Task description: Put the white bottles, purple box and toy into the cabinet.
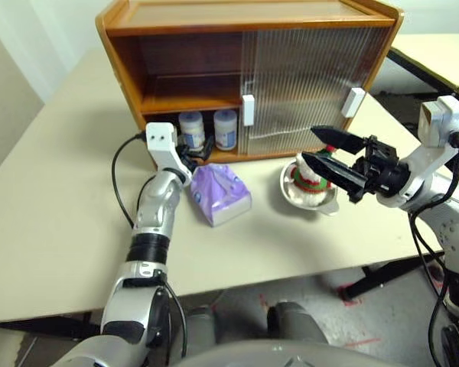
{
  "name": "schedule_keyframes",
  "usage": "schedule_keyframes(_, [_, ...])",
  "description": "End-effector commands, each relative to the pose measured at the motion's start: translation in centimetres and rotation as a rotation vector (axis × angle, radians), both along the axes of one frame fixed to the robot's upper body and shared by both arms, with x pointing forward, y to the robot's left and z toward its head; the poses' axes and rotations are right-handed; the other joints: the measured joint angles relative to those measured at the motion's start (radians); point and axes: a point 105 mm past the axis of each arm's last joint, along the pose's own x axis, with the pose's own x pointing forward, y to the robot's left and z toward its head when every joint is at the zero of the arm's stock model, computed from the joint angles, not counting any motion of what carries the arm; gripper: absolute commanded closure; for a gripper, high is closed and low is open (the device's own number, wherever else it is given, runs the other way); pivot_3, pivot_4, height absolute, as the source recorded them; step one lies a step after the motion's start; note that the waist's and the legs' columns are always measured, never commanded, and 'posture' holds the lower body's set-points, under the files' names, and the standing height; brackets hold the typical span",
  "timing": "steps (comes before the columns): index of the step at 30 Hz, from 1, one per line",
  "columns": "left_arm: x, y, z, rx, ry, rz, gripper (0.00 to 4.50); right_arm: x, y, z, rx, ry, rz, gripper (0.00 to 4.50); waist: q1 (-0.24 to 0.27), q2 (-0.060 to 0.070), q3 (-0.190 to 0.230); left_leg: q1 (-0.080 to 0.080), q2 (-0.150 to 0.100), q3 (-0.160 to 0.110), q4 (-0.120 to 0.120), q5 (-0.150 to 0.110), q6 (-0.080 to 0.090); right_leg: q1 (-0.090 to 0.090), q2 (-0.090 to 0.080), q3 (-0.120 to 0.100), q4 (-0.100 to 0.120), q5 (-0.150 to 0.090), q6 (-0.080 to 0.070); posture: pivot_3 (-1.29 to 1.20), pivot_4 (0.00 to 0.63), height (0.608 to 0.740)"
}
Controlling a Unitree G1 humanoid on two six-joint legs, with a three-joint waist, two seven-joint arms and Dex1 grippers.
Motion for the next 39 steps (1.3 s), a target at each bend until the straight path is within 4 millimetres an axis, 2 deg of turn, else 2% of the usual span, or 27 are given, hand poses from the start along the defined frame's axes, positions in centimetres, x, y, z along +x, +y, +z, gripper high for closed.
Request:
schedule_keyframes(1, [-0.9,0.9,0.2,-0.034,0.036,-0.064,0.03,0.1,0.1,0.0,-0.005,-0.013,0.005,0.0,0.002,0.0,0.0,0.0,0.0,0.0,0.0,0.0,0.0,0.0,0.0,0.0,0.0,0.0,0.0,-0.03,0.0,0.74])
schedule_keyframes(8, [-2.9,2.1,0.7,-0.043,0.042,-0.303,0.03,0.3,0.3,0.0,-0.004,-0.014,0.015,0.0,0.003,0.0,0.0,0.0,0.001,0.0,0.0,0.0,0.0,0.0,0.0,0.0,0.0,0.0,0.0,-0.02,0.0,0.74])
schedule_keyframes(12, [-4.3,2.4,-0.6,-0.009,0.077,-0.471,0.03,0.4,0.4,0.1,-0.006,-0.016,0.022,0.0,0.003,0.001,-0.001,0.0,0.001,0.0,0.0,0.0,0.0,0.0,0.0,0.0,0.0,-0.001,-0.001,-0.02,0.0,0.74])
schedule_keyframes(20, [-5.7,1.9,-3.0,0.1,0.099,-0.658,0.03,0.3,0.3,0.2,-0.011,-0.017,0.022,0.0,0.004,0.001,-0.001,0.0,0.001,0.0,0.0,0.0,0.0,0.0,-0.002,0.0,0.0,-0.002,-0.004,-0.03,0.0,0.74])
schedule_keyframes(26, [-5.3,1.7,-4.5,0.189,0.098,-0.675,0.03,0.2,0.2,0.3,-0.015,-0.018,0.016,0.0,0.004,0.001,-0.001,0.0,0.001,0.0,0.0,0.0,0.0,-0.001,-0.002,0.0,0.0,-0.002,-0.003,-0.04,0.0,0.74])
schedule_keyframes(39, [-4.5,1.1,-6.4,0.212,0.123,-0.639,0.03,0.1,0.1,0.5,-0.016,-0.022,0.005,0.0,0.003,0.001,-0.001,0.0,0.001,0.0,0.0,0.0,0.0,-0.001,-0.002,0.0,0.0,-0.001,0.0,-0.05,0.0,0.74])
